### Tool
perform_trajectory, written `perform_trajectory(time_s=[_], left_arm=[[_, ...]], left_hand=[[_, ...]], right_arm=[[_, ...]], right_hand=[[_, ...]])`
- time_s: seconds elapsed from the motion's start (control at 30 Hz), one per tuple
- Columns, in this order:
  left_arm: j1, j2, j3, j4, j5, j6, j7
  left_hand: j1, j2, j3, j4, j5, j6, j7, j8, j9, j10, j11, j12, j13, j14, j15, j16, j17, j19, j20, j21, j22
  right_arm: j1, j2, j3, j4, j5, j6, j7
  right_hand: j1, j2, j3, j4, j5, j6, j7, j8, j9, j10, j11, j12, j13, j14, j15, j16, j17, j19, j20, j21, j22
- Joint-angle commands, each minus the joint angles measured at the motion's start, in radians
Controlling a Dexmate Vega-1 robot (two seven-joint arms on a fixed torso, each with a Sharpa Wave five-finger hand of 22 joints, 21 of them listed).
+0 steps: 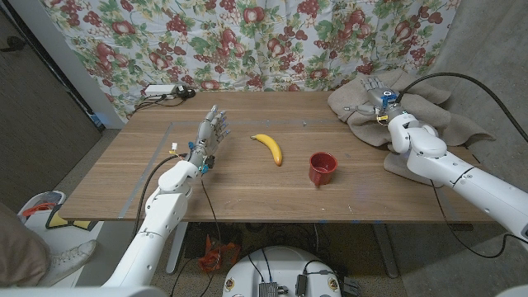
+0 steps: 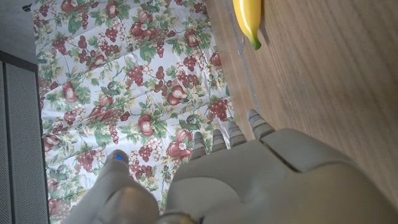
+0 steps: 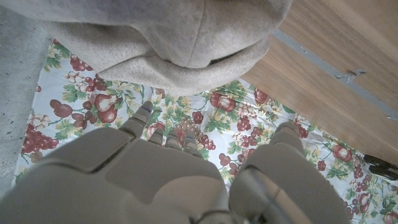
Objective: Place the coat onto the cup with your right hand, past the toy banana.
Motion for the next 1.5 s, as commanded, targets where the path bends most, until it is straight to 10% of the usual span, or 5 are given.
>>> perform_trajectory(time_s=[0.03, 1.5], left_arm=[[0.017, -0.007, 0.004, -0.005, 0.004, -0.021, 0.019], [0.092, 0.035, 0.002, -0.147, 0.032, 0.045, 0.082]], left_hand=[[0.003, 0.006, 0.004, -0.004, 0.005, 0.002, 0.0, 0.0, 0.004, 0.0, 0.003, 0.008, 0.002, -0.009, 0.0, 0.004, 0.001, -0.001, 0.001, 0.01, 0.006], [0.003, 0.004, 0.003, -0.014, 0.003, -0.002, 0.004, -0.002, 0.004, 0.002, 0.004, 0.009, 0.002, -0.008, 0.004, 0.004, 0.001, -0.003, -0.001, 0.009, 0.005]], right_arm=[[0.017, 0.01, -0.01, 0.069, 0.008, 0.012, 0.015], [0.08, 0.047, -0.065, 0.188, 0.022, -0.012, 0.008]], right_hand=[[-0.004, 0.003, -0.006, 0.001, 0.008, -0.016, 0.008, -0.004, 0.004, -0.013, 0.004, 0.001, 0.002, -0.007, 0.005, 0.002, 0.004, 0.003, 0.005, 0.005, 0.002], [-0.001, 0.004, -0.016, -0.003, 0.014, -0.085, 0.043, -0.014, 0.006, -0.053, 0.02, -0.007, 0.0, -0.023, -0.011, -0.002, 0.002, 0.005, 0.006, 0.002, 0.002]])
